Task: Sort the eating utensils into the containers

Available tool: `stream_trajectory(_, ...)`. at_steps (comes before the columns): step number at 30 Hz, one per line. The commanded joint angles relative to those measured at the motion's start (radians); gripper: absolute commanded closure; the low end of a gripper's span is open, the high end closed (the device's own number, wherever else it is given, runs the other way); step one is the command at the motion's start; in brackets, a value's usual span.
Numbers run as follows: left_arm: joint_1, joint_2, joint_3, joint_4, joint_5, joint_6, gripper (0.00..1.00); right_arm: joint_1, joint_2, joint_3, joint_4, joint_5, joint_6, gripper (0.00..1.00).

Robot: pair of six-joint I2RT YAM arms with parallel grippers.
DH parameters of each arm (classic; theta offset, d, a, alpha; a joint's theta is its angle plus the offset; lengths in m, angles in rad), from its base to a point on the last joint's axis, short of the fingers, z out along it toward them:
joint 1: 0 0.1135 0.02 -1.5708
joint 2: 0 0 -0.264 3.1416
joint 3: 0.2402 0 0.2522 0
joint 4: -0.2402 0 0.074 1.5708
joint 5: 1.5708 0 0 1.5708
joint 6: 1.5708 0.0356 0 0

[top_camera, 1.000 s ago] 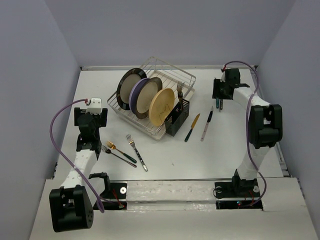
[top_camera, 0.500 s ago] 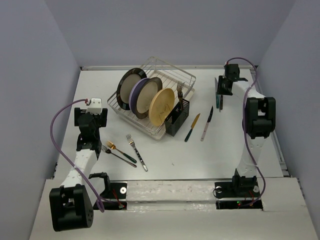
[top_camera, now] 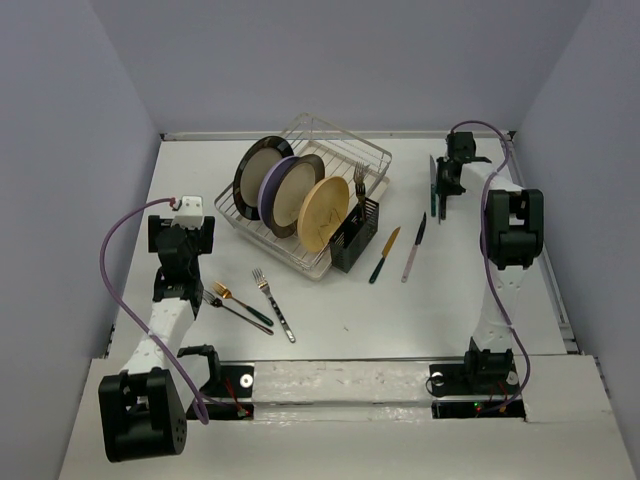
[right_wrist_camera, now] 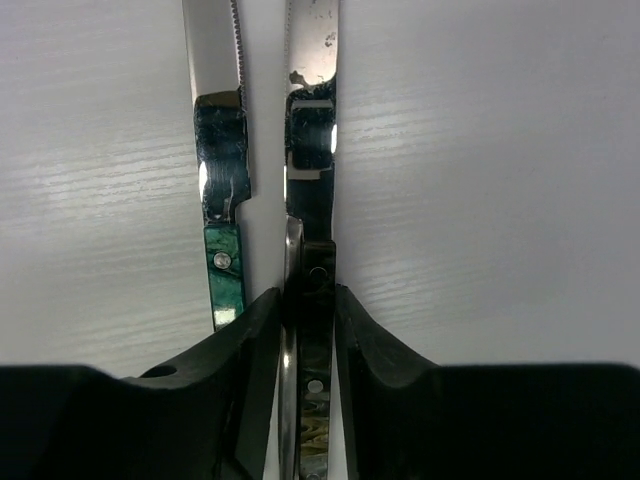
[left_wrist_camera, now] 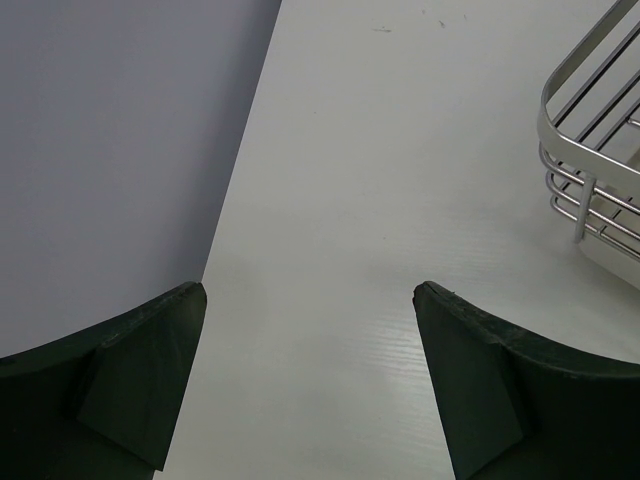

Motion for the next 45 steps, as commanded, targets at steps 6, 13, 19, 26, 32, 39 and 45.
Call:
stream_trajectory(6,0.004,0.006,-0.004,0.065,-0.011,0.004,0.01,-0.022,0.005,0.011,-0.028,-0.017,-0.036,0.68)
stream_trajectory(13,0.002,0.004,-0.005,0.065,-0.013,0.004,0.01,-0.022,-0.073,0.008,-0.025,-0.068,-0.058,0.65)
stream_trajectory(19,0.004,-0.001,-0.010,0.064,-0.014,0.006,0.01,-0.022,-0.094,0.019,-0.025,-0.048,-0.058,0.64)
stream_trajectory(26,0.004,-0.005,-0.012,0.065,-0.020,0.007,0.01,-0.022,-0.073,0.013,-0.026,-0.037,-0.058,0.66)
stream_trajectory(32,0.004,-0.007,-0.010,0.065,-0.026,0.007,0.01,-0.031,-0.051,0.015,-0.025,-0.033,-0.056,0.68)
stream_trajectory(39,0.004,-0.005,-0.010,0.065,-0.025,0.007,0.01,-0.049,-0.025,0.018,-0.025,-0.034,-0.058,0.69)
stream_trajectory(45,0.004,-0.007,-0.010,0.065,-0.026,0.006,0.01,-0.049,-0.016,0.013,-0.026,-0.079,-0.071,0.69)
